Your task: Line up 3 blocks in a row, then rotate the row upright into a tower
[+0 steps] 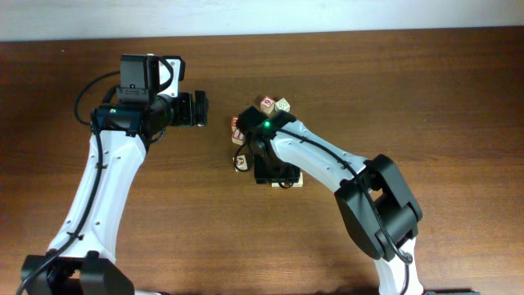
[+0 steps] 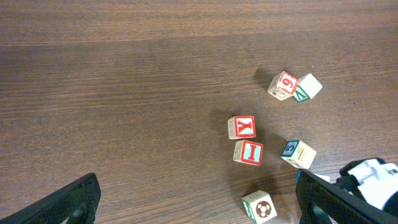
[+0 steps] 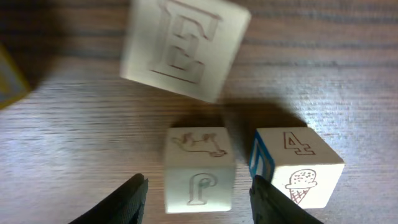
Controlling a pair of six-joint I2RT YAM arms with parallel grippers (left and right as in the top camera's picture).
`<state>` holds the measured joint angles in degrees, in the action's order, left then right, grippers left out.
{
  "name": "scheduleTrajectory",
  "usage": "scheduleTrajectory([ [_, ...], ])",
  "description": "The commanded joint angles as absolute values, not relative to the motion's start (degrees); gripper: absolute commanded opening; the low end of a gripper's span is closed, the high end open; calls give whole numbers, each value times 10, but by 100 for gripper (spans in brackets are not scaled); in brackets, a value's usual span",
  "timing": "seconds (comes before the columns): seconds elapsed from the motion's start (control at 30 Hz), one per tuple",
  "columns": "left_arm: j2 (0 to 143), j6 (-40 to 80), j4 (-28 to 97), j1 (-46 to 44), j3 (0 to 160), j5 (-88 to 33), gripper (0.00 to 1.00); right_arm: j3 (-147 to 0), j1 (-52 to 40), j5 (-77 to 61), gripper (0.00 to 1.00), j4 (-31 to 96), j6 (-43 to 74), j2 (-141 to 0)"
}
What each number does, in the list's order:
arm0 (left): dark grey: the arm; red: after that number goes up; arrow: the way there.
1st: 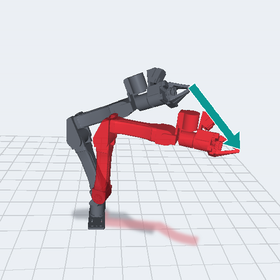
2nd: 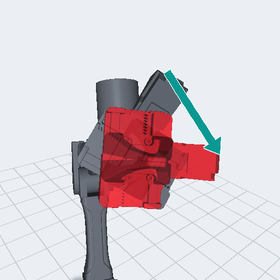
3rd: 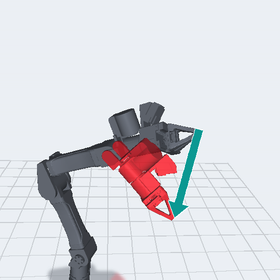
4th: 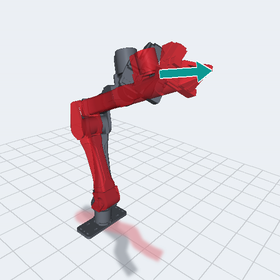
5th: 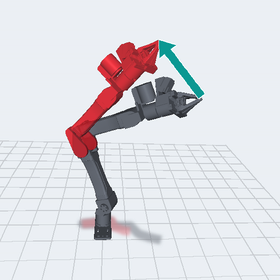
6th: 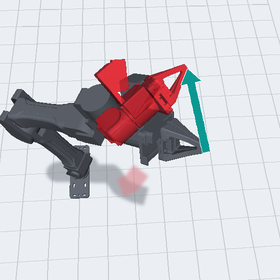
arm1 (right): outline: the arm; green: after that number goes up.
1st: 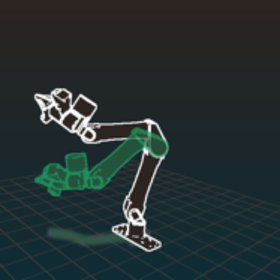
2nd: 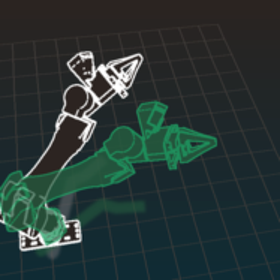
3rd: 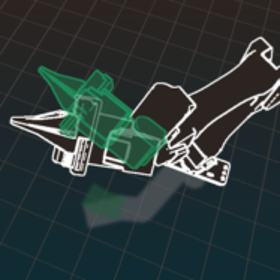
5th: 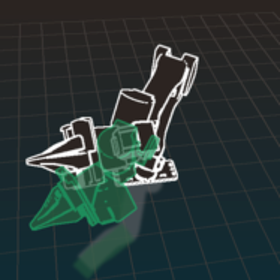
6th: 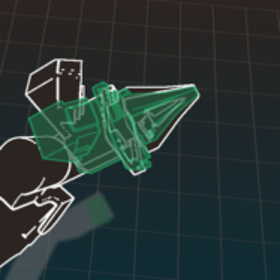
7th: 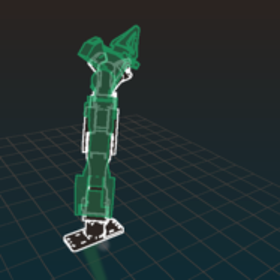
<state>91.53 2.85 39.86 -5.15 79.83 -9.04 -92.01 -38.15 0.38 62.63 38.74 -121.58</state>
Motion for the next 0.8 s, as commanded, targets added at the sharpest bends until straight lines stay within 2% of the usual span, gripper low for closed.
scheduleTrajectory([
  [0.0, 919, 28, 398, -52, 810, -90, 99, -995, -386, -2, 55, 632, 351, -1213],
  [0.17, 919, 28, 398, -52, 810, -90, 99, -1006, -405, -21, 56, 492, 347, -1235],
  [0.4, 919, 28, 398, -52, 810, -90, 99, -1005, -410, -9, 50, 456, 347, -1295],
  [0.47, 919, 28, 398, -52, 810, -90, 99, -1005, -410, -10, 37, 458, 347, -1296],
  [0.5, 919, 28, 398, -52, 810, -90, 99, -1005, -410, -10, 36, 463, 347, -1296],
  [0.6, 919, 28, 398, -52, 810, -90, 99, -1006, -409, -28, 25, 495, 349, -1290],
  [0.77, 919, 28, 398, -52, 810, -90, 99, -1006, -408, -25, 27, 599, 386, -1251],
])
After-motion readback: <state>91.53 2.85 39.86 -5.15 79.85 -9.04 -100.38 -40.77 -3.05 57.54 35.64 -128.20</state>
